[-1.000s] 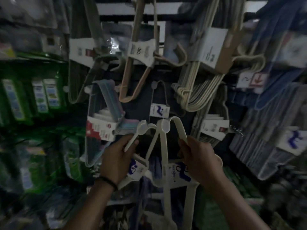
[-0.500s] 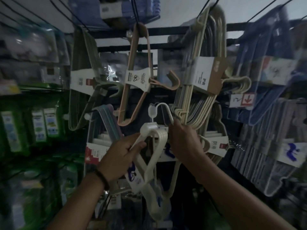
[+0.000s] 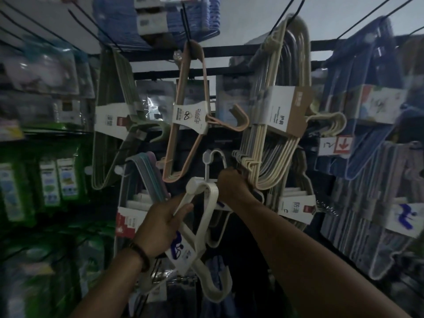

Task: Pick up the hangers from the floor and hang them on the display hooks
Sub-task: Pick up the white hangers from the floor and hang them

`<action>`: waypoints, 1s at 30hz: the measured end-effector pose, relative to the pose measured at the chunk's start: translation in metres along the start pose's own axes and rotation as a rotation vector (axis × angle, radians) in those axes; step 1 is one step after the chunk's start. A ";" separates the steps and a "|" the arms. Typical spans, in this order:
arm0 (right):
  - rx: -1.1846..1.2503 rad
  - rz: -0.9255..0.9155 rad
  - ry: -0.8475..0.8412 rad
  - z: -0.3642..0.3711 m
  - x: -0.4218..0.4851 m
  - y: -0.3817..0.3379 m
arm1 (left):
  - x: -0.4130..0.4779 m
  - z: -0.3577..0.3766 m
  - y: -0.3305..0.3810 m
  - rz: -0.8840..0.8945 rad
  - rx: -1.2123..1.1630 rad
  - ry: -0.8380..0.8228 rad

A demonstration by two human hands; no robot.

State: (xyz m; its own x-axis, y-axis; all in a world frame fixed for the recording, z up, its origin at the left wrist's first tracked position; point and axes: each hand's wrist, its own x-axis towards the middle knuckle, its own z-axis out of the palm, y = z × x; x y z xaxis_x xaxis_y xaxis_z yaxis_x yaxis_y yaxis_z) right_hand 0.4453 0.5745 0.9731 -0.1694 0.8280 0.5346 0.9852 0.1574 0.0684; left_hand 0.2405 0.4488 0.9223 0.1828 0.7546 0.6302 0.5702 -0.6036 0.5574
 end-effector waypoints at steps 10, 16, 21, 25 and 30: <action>-0.142 0.030 0.053 0.032 0.025 0.000 | -0.009 -0.010 -0.011 -0.082 -0.069 0.104; 0.250 -0.054 0.143 0.001 -0.044 -0.008 | 0.013 0.002 -0.017 -0.086 -0.034 0.191; 0.620 -0.069 0.279 -0.062 -0.131 -0.011 | 0.023 0.025 -0.006 -0.008 -0.039 0.305; 0.357 -0.137 0.253 -0.068 -0.156 -0.009 | 0.031 0.044 0.004 0.084 -0.105 0.326; 0.268 -0.130 0.532 -0.055 -0.156 0.006 | 0.040 0.056 0.030 0.154 -0.163 0.332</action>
State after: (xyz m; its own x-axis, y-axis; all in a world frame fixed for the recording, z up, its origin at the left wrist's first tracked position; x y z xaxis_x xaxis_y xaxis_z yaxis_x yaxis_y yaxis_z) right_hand 0.4788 0.4160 0.9364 -0.1829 0.4208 0.8885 0.9043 0.4265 -0.0158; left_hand 0.3103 0.4752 0.9342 -0.0275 0.5442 0.8385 0.4168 -0.7562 0.5044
